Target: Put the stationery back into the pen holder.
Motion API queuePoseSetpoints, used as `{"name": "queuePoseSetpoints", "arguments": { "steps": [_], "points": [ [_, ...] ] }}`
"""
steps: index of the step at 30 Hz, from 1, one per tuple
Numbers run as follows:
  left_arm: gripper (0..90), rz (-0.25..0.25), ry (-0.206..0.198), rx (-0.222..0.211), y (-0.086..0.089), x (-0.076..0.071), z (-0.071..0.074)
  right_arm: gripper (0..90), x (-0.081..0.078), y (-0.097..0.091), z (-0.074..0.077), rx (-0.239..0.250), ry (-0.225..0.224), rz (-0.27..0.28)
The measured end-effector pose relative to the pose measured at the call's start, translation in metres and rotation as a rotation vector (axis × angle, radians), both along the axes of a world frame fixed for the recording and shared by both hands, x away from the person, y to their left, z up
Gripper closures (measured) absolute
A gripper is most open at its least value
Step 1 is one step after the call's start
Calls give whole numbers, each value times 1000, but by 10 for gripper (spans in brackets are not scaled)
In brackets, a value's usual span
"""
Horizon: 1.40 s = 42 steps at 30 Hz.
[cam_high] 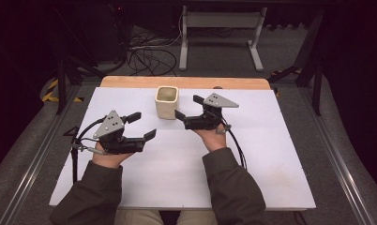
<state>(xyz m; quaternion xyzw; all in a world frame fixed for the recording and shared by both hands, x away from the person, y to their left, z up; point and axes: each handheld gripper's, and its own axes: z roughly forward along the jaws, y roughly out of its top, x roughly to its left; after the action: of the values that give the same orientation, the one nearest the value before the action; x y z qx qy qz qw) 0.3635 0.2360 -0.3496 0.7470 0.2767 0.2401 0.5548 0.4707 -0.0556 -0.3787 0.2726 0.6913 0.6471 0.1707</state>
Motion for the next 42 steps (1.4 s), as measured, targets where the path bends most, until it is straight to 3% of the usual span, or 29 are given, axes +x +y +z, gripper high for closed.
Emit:
{"name": "queuePoseSetpoints", "arguments": {
  "steps": [20, 29, 42],
  "points": [
    [212, 5, 5, 13, -2, 1, -3, 4, -14, -20, -6, 12, 15, 20],
    [211, 7, 3, 13, -1, 1, -3, 4, -19, -31, -9, 9, 22, 1],
    [212, 15, 4, 9, 1, 2, -3, 6, -30, -42, -1, 26, 4, -1]
  ]
}}
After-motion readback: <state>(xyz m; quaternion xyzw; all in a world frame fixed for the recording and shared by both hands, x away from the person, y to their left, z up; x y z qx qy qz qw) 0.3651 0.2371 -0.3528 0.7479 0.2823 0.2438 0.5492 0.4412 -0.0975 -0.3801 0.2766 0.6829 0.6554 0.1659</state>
